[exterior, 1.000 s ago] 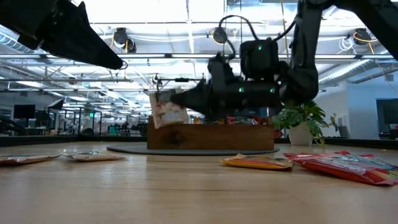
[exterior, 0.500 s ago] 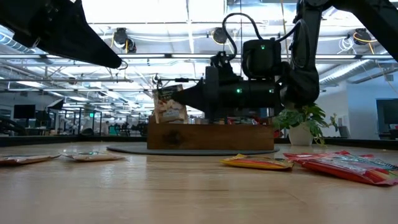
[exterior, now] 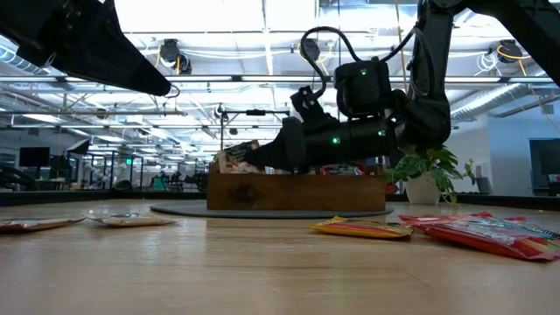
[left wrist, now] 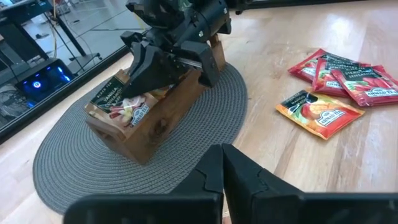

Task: Pick & Place Tea
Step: Put the brown tea bag into the left section of the wooden organizer

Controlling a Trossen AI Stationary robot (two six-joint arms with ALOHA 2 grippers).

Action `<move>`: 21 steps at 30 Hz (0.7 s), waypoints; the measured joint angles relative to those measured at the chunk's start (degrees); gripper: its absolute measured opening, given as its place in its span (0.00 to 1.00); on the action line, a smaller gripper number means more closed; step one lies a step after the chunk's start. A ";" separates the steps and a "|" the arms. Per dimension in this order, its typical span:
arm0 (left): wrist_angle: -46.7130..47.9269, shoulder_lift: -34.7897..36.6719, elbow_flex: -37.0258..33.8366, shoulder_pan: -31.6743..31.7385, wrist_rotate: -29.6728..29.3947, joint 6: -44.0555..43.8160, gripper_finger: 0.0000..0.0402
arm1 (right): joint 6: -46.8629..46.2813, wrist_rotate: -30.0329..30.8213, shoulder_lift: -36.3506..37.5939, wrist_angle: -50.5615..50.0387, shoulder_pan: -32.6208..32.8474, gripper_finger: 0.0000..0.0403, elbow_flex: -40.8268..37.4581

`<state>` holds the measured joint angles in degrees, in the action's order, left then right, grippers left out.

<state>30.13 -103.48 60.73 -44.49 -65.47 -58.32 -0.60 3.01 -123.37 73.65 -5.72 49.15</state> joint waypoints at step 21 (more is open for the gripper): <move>0.03 0.00 0.00 0.25 -0.14 3.98 0.08 | -3.26 0.06 0.02 -0.57 0.20 0.42 0.00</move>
<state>30.16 -103.48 60.73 -44.24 -65.62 -54.34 -3.86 3.07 -123.35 73.09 -5.52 49.15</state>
